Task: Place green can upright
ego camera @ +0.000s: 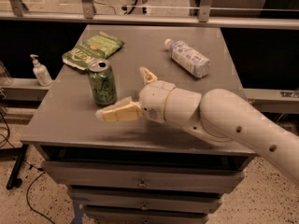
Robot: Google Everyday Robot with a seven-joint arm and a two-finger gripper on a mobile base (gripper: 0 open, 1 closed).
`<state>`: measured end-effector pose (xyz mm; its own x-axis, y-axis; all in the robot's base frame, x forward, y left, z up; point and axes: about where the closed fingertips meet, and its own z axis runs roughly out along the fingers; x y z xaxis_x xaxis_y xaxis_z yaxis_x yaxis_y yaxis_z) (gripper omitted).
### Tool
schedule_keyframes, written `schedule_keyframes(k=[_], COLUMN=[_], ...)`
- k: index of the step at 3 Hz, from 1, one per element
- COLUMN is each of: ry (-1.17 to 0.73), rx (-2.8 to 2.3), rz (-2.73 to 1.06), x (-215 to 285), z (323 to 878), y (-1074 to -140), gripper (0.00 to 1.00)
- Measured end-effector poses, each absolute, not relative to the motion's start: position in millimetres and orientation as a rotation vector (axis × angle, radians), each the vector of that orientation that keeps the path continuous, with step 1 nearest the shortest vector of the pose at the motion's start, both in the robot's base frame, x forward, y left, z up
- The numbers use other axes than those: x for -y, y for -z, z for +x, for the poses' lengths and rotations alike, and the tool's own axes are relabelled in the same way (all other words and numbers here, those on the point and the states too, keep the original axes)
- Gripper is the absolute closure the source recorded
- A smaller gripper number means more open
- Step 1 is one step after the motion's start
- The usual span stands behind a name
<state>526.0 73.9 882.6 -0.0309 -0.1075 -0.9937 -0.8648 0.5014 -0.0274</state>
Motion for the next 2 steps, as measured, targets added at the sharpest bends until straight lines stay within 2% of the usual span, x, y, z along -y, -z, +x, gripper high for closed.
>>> schedule_keyframes(k=[1,2], ry=[-0.713,-0.694], rx=[-1.545,-1.555], rz=[-0.900,-0.886], x=[-36,-22], z=[499,496], y=[-889,-890], gripper=[0.00,0.00])
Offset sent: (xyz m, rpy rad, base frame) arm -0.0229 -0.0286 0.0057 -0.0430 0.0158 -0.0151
